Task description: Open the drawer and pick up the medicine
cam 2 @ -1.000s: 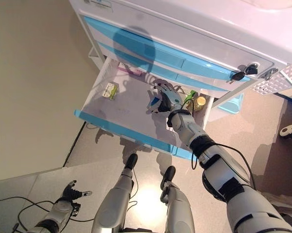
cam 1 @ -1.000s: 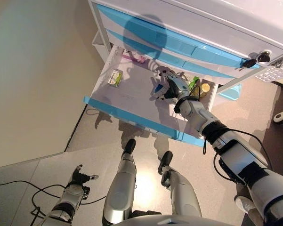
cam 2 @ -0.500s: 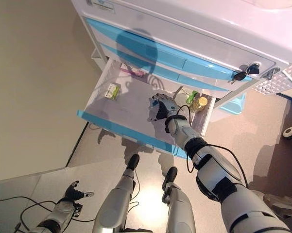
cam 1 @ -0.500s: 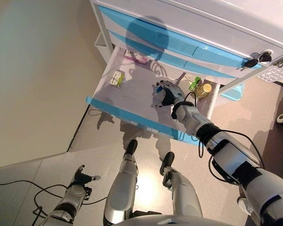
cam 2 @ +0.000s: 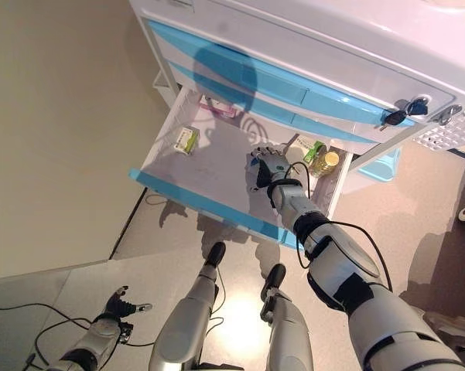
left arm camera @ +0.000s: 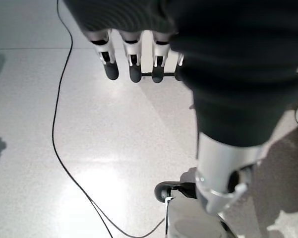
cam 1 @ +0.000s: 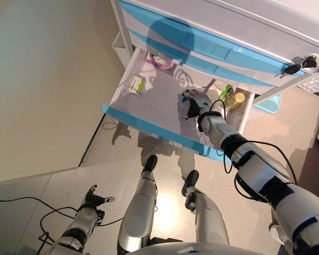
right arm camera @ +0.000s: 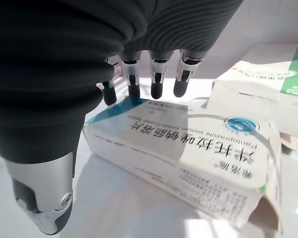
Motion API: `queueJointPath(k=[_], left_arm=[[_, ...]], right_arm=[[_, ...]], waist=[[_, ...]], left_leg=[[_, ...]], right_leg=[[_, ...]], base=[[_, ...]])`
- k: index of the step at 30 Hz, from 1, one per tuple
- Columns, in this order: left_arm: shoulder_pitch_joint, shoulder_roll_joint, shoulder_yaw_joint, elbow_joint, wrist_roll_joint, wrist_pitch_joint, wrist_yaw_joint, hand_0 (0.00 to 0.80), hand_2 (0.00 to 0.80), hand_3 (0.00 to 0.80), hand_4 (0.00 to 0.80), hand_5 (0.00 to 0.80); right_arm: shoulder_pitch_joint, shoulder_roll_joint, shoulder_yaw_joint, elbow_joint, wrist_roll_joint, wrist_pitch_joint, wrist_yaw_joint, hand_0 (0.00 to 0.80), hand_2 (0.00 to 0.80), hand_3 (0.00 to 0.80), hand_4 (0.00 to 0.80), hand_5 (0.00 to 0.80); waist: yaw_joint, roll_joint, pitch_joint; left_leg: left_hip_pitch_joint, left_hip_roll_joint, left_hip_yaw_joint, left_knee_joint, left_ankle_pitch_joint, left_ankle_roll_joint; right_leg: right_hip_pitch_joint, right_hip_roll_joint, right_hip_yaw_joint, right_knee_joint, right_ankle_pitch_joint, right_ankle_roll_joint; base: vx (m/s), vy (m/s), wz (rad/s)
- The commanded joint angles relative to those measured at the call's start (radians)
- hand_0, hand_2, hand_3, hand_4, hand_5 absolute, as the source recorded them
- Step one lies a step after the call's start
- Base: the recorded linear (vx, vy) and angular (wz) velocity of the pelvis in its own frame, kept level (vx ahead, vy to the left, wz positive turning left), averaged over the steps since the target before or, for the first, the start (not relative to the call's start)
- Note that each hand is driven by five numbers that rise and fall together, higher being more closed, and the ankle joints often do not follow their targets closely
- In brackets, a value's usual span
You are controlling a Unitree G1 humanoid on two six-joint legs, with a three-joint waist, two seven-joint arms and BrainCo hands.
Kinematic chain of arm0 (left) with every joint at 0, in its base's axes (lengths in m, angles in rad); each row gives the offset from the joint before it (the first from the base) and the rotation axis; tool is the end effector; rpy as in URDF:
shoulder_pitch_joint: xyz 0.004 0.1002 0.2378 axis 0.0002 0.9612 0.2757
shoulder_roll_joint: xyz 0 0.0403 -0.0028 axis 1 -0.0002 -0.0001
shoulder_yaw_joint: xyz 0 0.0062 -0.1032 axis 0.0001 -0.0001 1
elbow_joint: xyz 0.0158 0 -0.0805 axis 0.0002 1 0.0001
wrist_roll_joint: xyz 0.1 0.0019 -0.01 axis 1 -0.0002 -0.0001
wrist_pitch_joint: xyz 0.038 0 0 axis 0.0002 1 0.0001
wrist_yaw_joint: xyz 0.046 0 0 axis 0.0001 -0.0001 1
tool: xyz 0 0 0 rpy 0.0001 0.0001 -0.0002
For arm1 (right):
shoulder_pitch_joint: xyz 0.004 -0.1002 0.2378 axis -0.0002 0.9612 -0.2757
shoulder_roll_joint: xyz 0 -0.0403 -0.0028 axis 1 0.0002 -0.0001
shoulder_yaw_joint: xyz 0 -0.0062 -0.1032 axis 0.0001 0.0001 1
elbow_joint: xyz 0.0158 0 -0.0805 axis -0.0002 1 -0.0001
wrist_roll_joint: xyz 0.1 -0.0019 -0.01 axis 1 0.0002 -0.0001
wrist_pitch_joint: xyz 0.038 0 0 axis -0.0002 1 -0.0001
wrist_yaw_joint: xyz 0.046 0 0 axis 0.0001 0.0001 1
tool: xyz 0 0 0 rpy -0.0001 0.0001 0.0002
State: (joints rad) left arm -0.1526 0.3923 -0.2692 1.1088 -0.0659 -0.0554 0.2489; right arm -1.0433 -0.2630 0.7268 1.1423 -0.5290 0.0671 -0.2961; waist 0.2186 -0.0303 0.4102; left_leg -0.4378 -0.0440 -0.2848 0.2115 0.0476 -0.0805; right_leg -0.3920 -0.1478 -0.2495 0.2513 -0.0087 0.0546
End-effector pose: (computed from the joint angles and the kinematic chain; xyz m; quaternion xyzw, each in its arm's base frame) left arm 0.1469 0.2553 -0.0791 0.2703 0.4137 0.1071 0.8627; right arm 0.3546 -0.1243 0.1076 -0.6593 -0.0513 0.0424 0.7490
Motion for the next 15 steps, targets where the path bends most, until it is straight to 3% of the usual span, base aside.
queueJointPath(k=[1,15], left_arm=[[-0.002,0.025,-0.029,-0.006,-0.031,-0.005,0.020,0.000,0.000,0.000,0.000,0.000],[-0.007,0.018,-0.041,-0.003,-0.045,-0.002,0.023,0.000,0.000,0.000,0.000,0.000]], right_arm=[[-0.092,-0.041,0.008,0.030,-0.014,0.016,-0.035,0.000,0.000,0.000,0.000,0.000],[-0.134,-0.075,-0.039,0.079,0.058,0.024,-0.064,0.000,0.000,0.000,0.000,0.000]], waist=[[0.014,0.001,0.027],[0.020,0.012,0.032]], left_leg=[[-0.022,-0.075,-0.015,-0.043,0.035,0.083],[-0.040,-0.081,-0.019,-0.043,0.041,0.084]], right_leg=[[-0.004,-0.011,0.014,0.005,0.015,0.043],[-0.018,-0.014,0.009,0.006,0.016,0.044]], base=[[-0.006,0.011,0.03],[0.002,0.002,0.03]])
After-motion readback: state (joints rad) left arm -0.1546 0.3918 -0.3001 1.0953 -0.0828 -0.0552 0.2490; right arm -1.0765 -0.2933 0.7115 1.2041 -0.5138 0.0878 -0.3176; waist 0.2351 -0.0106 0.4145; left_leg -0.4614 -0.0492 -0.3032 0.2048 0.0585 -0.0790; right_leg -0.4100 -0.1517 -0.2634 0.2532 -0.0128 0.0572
